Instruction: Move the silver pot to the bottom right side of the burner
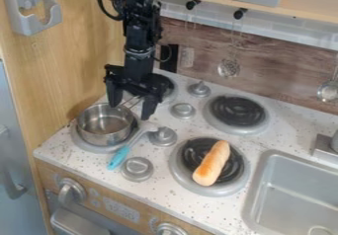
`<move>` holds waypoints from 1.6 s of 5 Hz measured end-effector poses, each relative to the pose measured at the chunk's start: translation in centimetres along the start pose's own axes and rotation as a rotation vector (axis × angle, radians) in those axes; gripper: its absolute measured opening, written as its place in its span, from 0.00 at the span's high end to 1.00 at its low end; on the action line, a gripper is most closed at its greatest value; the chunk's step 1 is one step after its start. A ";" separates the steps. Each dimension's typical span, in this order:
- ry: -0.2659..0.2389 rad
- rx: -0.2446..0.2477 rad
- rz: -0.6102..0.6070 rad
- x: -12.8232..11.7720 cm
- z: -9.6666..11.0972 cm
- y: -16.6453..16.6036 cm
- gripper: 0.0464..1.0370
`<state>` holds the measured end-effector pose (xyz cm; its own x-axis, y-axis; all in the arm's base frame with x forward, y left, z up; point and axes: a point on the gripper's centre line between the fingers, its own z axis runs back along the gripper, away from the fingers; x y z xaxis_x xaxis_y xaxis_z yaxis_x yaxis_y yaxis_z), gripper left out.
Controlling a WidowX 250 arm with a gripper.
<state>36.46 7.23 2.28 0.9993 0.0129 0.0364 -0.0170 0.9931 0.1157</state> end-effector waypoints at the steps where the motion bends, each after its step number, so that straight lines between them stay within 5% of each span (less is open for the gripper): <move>1: 0.038 -0.008 0.002 -0.5 -1.3 -0.1 0.04; 4: 0.068 0.010 0.114 0.5 -3.7 2.5 0.04; 5: 0.135 -0.003 0.110 -0.3 -6.5 2.0 0.08; 7: 0.150 -0.026 0.094 -0.6 -7.6 1.4 0.67; 8: 0.133 -0.044 0.057 -1.1 -7.0 1.1 0.87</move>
<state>35.60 9.08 -4.60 0.9926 0.0816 -0.0904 -0.0751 0.9945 0.0731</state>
